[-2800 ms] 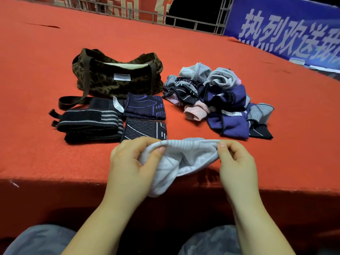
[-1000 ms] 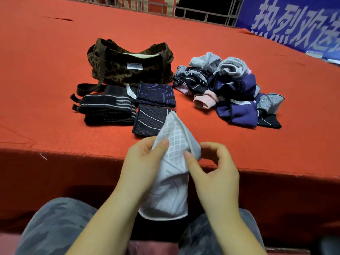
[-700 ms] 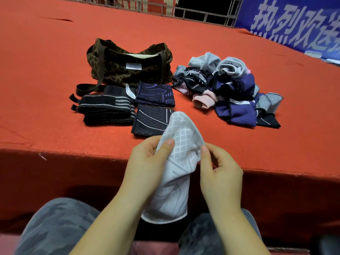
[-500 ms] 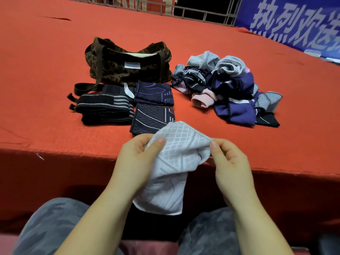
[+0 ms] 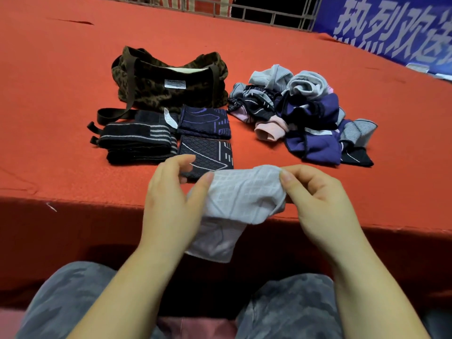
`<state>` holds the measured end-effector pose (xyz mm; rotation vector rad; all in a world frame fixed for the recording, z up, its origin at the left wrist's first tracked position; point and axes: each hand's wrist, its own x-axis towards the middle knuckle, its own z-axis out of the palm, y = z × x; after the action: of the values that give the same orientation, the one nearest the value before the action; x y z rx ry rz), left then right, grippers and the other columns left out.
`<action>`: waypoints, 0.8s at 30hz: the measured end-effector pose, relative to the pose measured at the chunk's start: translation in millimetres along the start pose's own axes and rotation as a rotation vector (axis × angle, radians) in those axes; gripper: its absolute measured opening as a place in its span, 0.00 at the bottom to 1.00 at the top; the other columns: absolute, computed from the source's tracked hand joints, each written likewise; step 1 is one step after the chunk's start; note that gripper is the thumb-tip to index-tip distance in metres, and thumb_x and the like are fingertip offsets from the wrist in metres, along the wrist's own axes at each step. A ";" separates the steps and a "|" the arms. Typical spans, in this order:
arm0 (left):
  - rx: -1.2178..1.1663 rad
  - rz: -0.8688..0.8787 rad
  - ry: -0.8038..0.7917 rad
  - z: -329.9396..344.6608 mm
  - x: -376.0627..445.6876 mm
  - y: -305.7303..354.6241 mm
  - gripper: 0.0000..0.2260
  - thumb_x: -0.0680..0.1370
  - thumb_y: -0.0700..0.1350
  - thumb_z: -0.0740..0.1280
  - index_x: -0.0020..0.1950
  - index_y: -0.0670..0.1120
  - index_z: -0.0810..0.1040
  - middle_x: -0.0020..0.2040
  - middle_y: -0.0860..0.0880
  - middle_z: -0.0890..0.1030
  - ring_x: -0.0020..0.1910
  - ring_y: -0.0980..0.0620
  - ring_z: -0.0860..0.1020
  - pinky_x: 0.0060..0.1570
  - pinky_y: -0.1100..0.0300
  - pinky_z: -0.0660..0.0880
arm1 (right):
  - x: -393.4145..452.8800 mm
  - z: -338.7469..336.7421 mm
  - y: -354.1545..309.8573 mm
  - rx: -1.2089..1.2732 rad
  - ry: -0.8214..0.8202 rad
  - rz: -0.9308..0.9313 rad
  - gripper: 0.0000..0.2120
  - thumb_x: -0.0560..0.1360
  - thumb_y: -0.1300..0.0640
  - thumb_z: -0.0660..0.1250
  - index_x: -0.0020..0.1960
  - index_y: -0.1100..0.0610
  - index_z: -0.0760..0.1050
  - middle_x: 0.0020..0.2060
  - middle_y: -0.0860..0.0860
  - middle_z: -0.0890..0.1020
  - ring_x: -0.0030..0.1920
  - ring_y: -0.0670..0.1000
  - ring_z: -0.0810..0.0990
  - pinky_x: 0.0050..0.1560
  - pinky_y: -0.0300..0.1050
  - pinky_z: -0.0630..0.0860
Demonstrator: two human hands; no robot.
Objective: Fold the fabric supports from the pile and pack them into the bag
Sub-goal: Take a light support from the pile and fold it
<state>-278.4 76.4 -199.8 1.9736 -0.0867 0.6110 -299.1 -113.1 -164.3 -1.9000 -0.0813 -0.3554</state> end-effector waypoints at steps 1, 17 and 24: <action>0.033 0.142 0.055 1.8 -6.6 3.5 0.11 0.75 0.52 0.65 0.54 0.48 0.75 0.48 0.55 0.76 0.47 0.56 0.74 0.52 0.62 0.69 | 3.4 1.3 -1.5 -0.007 0.023 0.009 0.09 0.78 0.60 0.63 0.42 0.55 0.80 0.38 0.49 0.84 0.39 0.44 0.79 0.45 0.38 0.75; 0.059 0.206 -0.087 25.1 -16.3 13.6 0.10 0.74 0.54 0.63 0.45 0.52 0.81 0.38 0.56 0.82 0.38 0.54 0.80 0.42 0.54 0.75 | -4.1 26.7 -2.7 -0.037 0.367 -0.072 0.09 0.70 0.53 0.72 0.39 0.48 0.71 0.32 0.45 0.73 0.31 0.42 0.69 0.36 0.31 0.68; -0.011 0.161 -0.060 23.7 -16.4 24.2 0.10 0.72 0.55 0.64 0.44 0.53 0.82 0.37 0.58 0.82 0.37 0.59 0.79 0.42 0.58 0.73 | -16.5 34.0 9.0 -0.020 0.357 0.007 0.11 0.66 0.50 0.74 0.39 0.51 0.73 0.30 0.46 0.77 0.30 0.41 0.75 0.35 0.32 0.71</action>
<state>-291.3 41.3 -195.6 1.9877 -0.2876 0.6531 -305.8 -82.8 -187.8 -1.8278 0.1678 -0.6867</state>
